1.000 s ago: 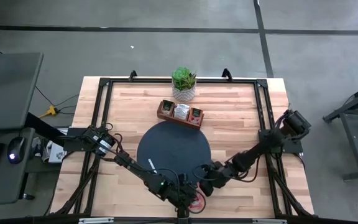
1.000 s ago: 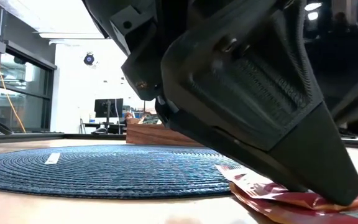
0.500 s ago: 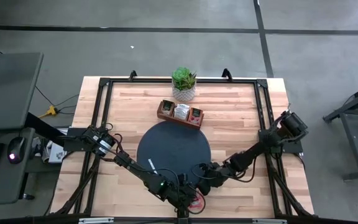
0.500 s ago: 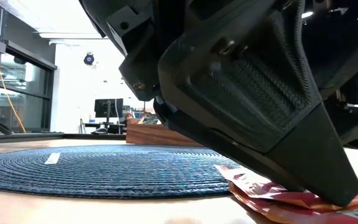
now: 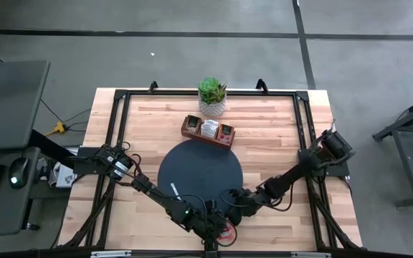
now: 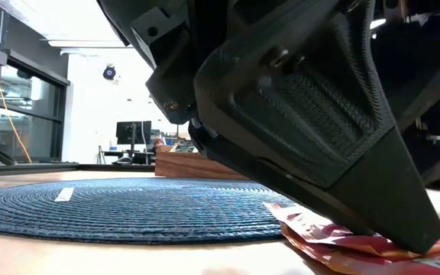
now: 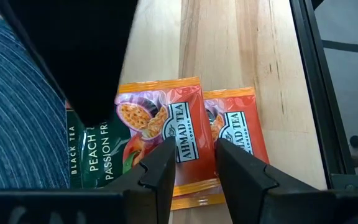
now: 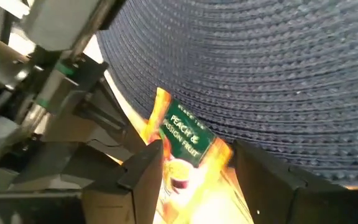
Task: Pick & Place Tea
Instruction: Put the orange tea bag into the right section of the wooden organizer
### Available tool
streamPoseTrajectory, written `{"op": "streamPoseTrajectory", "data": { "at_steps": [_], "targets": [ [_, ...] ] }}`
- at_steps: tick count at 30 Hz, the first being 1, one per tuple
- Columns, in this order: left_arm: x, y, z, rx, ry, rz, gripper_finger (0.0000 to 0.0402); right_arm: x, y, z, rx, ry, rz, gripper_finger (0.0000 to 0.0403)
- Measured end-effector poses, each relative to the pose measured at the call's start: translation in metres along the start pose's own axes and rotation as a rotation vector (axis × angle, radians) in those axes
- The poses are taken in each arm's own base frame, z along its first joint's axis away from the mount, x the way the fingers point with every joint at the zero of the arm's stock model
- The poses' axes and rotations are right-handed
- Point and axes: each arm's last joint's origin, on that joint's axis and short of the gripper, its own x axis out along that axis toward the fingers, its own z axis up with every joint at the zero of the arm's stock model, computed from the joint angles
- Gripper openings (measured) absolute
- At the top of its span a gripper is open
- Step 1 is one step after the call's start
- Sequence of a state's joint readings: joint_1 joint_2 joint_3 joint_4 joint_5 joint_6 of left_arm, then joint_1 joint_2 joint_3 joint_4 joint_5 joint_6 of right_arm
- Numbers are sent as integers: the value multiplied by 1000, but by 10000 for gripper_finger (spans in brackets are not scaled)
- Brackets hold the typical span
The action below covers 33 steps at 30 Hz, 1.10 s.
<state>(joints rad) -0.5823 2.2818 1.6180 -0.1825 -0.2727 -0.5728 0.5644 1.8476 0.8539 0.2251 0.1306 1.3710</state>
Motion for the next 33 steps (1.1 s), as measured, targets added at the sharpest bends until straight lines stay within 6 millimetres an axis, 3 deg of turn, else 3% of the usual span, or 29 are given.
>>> {"op": "streamPoseTrajectory", "data": {
  "at_steps": [12, 16, 24, 33],
  "targets": [
    [0, 0, 0, -1, -1, 1, 115, 10, -2, -2, 19, 0, 33, 183],
    [0, 0, 0, -1, -1, 1, 115, 10, -4, -3, 16, 5, 10, 141],
    [0, 0, 0, -1, -1, 0, 115, 10, -7, -2, -19, 18, -7, 14],
    [0, 0, 0, 5, -2, 1, 115, 10, -7, -2, -62, 27, -11, 2]
  ]
}}
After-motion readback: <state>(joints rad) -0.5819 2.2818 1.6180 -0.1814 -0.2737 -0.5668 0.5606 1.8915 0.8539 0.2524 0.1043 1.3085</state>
